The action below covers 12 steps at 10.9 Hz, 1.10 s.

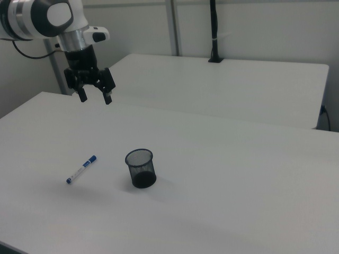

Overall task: Insert the marker
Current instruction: 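Move the gripper down over the blue-capped white marker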

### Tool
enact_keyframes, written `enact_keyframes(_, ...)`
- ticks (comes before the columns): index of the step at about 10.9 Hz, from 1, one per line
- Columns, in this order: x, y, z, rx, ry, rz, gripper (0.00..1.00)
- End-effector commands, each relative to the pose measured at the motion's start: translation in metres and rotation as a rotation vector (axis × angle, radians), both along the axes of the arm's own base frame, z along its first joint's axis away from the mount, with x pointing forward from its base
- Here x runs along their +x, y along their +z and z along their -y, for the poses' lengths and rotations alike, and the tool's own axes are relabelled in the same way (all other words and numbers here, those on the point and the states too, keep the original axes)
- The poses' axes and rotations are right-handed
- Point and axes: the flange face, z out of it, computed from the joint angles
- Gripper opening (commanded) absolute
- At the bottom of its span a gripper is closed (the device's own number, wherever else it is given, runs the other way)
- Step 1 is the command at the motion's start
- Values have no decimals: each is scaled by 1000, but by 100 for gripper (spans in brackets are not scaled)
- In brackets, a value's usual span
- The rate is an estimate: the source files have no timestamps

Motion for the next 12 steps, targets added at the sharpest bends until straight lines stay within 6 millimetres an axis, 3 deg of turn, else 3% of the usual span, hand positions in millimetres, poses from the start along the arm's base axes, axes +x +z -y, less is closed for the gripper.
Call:
enact_keyframes(1,0,3,-5,6,-16,7,100)
enact_keyframes(7,0,2,-3,5,-18,4,100)
enact_keyframes(10,2,-29,-10,4,-4,-50,100)
enact_keyframes(12,3,-59,-40,5,49,-60,100)
